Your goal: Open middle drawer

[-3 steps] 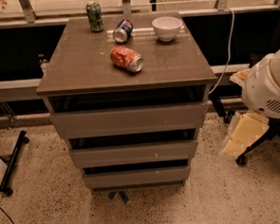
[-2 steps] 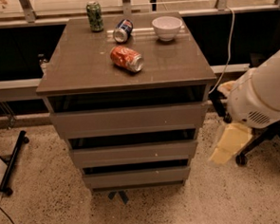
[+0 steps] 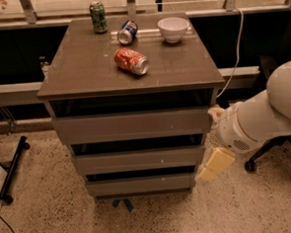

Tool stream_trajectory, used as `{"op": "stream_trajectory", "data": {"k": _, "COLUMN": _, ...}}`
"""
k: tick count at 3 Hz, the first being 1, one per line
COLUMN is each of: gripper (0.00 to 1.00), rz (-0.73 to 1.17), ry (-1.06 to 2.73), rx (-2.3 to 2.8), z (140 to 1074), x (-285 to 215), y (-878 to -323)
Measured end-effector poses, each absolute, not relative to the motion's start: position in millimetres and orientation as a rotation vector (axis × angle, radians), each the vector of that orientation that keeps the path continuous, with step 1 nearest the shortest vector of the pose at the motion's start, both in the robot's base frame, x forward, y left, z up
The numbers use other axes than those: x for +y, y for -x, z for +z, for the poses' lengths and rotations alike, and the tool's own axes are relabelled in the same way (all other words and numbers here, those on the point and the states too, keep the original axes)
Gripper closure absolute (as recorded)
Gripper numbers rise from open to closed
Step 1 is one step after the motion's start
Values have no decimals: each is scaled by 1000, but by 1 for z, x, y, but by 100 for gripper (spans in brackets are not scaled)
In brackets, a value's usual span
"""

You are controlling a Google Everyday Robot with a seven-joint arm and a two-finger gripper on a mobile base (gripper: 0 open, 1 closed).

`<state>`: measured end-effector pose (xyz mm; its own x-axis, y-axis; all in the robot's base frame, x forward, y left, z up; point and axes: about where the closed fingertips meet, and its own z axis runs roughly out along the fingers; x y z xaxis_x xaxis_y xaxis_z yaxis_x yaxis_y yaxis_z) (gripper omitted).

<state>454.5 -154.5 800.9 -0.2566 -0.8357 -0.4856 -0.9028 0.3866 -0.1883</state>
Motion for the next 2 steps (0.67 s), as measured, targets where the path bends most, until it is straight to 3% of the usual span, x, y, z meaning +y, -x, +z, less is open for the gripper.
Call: {"op": "stream_trajectory", "data": {"k": 2, "gripper": 0, "rz": 273, "ry": 1483, "rx": 2126, "z": 749, "x": -149, "y": -471}}
